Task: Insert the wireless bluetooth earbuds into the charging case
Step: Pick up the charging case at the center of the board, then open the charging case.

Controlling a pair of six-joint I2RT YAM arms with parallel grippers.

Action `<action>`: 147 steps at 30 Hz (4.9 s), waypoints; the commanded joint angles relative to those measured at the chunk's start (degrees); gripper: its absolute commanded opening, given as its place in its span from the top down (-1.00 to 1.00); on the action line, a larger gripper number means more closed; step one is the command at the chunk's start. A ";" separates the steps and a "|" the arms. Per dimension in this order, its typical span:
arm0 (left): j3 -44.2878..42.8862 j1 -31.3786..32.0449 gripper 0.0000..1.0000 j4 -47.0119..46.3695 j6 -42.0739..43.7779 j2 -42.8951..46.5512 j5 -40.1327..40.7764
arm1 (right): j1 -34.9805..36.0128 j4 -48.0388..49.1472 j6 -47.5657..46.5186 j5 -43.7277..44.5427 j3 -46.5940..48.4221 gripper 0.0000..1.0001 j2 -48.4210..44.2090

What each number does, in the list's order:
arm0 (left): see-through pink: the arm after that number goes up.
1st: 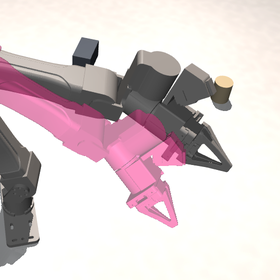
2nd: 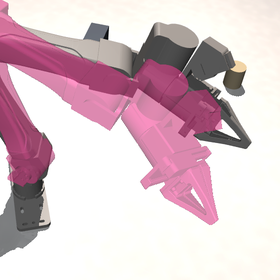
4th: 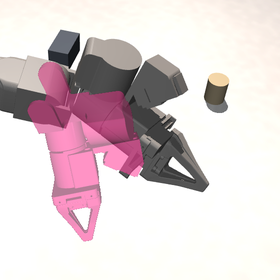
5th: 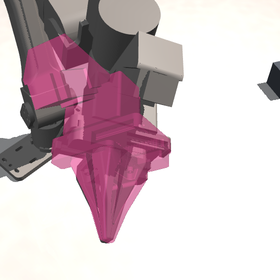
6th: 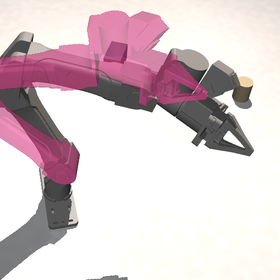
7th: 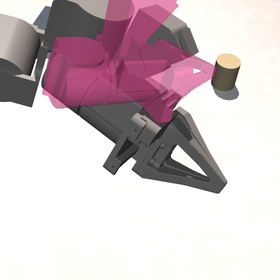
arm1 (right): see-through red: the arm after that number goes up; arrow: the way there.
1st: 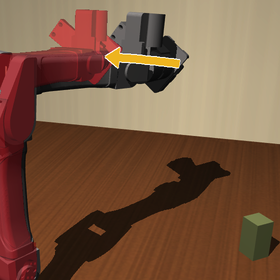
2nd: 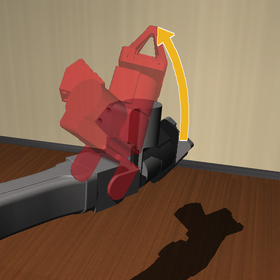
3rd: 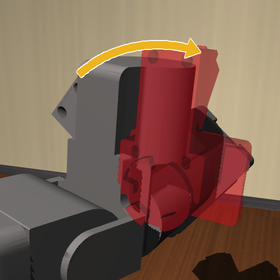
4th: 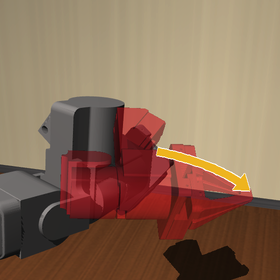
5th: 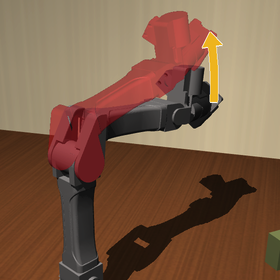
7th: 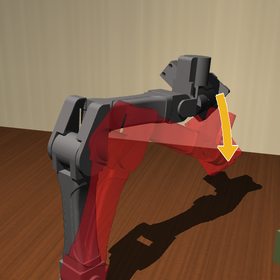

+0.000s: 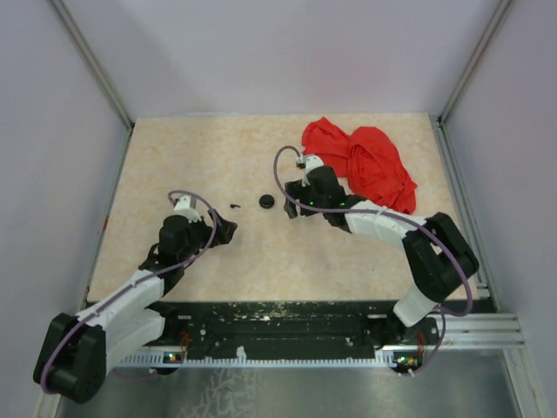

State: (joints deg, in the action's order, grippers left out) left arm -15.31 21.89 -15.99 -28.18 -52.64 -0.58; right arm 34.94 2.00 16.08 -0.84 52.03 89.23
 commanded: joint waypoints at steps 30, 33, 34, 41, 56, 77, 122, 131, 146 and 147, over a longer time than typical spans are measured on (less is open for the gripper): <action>-0.15 -5.61 -0.93 -3.87 -5.19 -2.77 -10.27 | 12.26 -2.33 -6.62 18.76 30.41 -0.18 33.78; -0.24 -5.63 -0.93 -3.87 -5.18 -2.66 -10.58 | 12.26 -2.53 -6.56 18.51 29.48 -0.11 33.10; -0.25 -5.63 -0.93 -3.87 -5.21 -2.56 -10.78 | 12.26 -2.08 -6.61 17.85 28.67 -0.08 32.47; -0.97 -5.63 -0.93 -3.85 -5.68 -2.51 -13.21 | 12.52 5.67 -9.84 12.41 17.93 0.08 23.38; -7.95 -5.67 -0.88 -4.04 -5.86 -10.00 -30.74 | 13.32 21.84 -23.42 -2.78 -4.90 0.16 0.17; -13.39 -2.99 -0.33 -6.22 -11.55 -12.63 -47.23 | 18.35 36.53 -41.11 -15.33 -16.47 0.21 -12.07; -13.90 0.96 0.99 -6.41 -0.74 -4.55 -42.49 | 5.73 37.05 -18.98 -39.10 -19.33 -0.60 -23.07; -12.77 1.63 0.99 -17.80 -3.05 -3.57 -48.74 | 1.65 38.68 -7.64 -49.77 -14.25 -0.53 -18.83; -13.15 5.58 0.99 -21.93 -1.84 -4.60 -50.65 | 1.70 42.43 -0.54 -54.15 -10.88 -0.10 -12.98; -13.21 5.88 0.99 -22.02 -1.67 -4.78 -50.92 | 1.63 43.68 0.36 -54.88 -10.87 -0.07 -12.74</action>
State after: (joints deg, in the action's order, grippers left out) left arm -28.36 26.79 -35.20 -31.00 -56.95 -49.47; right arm 36.95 39.35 13.47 -52.38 38.06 75.75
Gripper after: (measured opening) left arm 0.281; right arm 0.563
